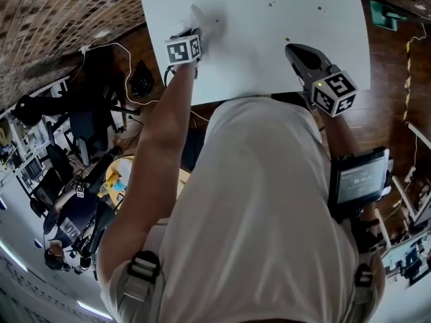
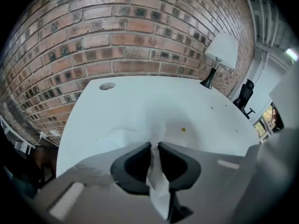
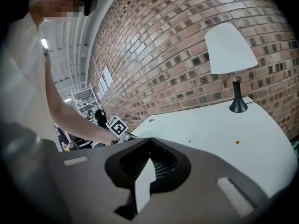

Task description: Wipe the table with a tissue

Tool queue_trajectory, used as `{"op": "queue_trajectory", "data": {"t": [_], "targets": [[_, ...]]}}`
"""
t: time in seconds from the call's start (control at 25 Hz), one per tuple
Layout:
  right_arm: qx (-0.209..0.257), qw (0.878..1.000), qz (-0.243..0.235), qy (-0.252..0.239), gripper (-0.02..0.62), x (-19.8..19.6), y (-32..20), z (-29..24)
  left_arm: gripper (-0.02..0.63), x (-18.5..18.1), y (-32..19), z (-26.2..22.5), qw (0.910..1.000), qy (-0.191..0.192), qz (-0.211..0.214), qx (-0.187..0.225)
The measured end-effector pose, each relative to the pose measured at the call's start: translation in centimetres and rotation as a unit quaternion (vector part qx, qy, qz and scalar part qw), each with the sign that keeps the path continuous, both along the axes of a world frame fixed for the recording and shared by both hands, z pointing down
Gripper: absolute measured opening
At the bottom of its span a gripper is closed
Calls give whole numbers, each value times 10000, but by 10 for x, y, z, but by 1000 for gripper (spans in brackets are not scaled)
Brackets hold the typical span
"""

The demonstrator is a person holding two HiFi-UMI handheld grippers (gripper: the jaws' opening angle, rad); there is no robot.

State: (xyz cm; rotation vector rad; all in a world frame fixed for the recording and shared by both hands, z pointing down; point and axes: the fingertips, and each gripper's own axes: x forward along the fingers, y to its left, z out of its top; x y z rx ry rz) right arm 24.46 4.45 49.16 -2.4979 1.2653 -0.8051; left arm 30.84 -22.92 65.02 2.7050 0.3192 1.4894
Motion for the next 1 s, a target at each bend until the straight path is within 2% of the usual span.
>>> {"op": "queue_trajectory", "data": {"t": [0.28, 0.4, 0.68, 0.84, 1.0], "targets": [[-50, 9998, 175, 8, 8, 1, 18, -1, 41, 22, 16, -3, 9999, 33, -166, 17], [-54, 9997, 250, -1, 7, 2, 24, 0, 41, 28, 25, -4, 9999, 36, -97, 13], [-34, 9994, 355, -26, 8, 8, 34, 0, 40, 34, 58, -4, 9992, 86, 382, 119], [-62, 9994, 343, -54, 8, 8, 38, 0, 40, 29, 88, -4, 9961, 95, 857, 166], [-95, 9995, 306, -34, 7, 10, 28, -1, 39, 16, 106, 1, 9904, -68, 1381, -19]]}}
